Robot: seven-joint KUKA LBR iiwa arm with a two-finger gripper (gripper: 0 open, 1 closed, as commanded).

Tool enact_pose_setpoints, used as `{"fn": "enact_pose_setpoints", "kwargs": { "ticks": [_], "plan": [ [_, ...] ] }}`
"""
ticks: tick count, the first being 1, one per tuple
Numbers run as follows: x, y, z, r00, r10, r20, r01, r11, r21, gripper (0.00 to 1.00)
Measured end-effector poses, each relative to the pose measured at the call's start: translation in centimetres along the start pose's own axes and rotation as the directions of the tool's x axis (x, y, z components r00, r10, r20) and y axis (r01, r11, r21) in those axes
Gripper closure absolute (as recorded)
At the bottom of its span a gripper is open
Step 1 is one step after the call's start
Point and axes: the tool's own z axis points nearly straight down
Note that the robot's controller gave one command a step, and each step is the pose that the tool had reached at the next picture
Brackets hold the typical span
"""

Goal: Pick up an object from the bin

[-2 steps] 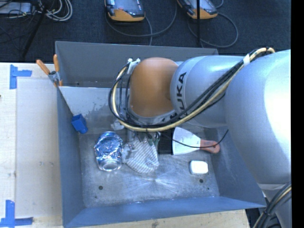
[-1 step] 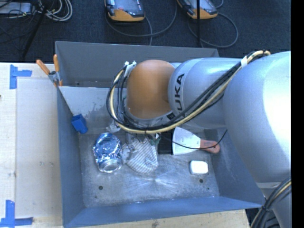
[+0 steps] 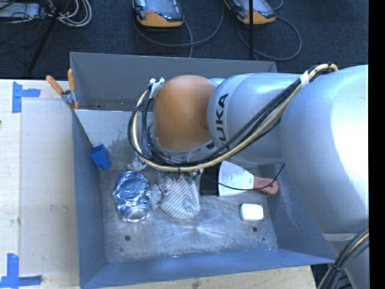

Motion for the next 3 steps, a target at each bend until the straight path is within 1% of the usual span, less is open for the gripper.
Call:
{"fn": "enact_pose_setpoints", "kwargs": {
  "ticks": [1,2,3],
  "plan": [
    [-2.48,2.74,0.61,0.93,-0.367,0.013,0.367,0.93,0.013,0.0],
    [-2.3,2.6,0.53,0.928,-0.373,0.022,0.372,0.928,0.011,1.0],
    [-2.29,2.59,0.54,0.928,-0.372,0.022,0.372,0.928,0.011,1.0]
  ]
}}
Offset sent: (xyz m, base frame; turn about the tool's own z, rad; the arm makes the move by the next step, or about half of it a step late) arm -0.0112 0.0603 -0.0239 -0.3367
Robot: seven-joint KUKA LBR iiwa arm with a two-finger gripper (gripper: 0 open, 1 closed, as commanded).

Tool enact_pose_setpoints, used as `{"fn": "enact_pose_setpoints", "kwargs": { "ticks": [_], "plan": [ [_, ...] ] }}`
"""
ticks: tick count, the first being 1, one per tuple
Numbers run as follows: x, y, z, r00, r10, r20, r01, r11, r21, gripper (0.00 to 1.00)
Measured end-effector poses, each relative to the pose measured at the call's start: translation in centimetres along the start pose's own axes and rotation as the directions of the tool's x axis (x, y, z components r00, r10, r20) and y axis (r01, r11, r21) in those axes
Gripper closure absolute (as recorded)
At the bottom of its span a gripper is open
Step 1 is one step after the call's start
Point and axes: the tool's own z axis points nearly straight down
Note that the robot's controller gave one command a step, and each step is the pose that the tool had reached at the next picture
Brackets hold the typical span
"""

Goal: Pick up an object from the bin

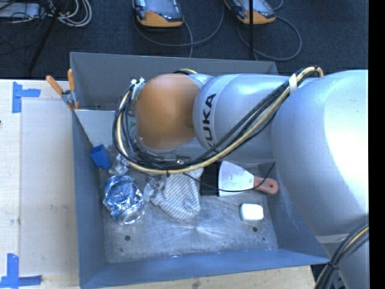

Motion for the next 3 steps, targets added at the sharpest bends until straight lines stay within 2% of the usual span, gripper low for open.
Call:
{"fn": "enact_pose_setpoints", "kwargs": {
  "ticks": [1,2,3],
  "plan": [
    [0.1,0.1,-0.2,1.0,0.0,-0.006,0.0,1.0,-0.004,1.0],
    [0.3,0.3,-1.6,1.0,-0.001,-0.022,0.0,1.0,-0.012,1.0],
    [0.1,0.2,-2.8,1.0,0.001,-0.019,-0.001,1.0,-0.01,1.0]
  ]
}}
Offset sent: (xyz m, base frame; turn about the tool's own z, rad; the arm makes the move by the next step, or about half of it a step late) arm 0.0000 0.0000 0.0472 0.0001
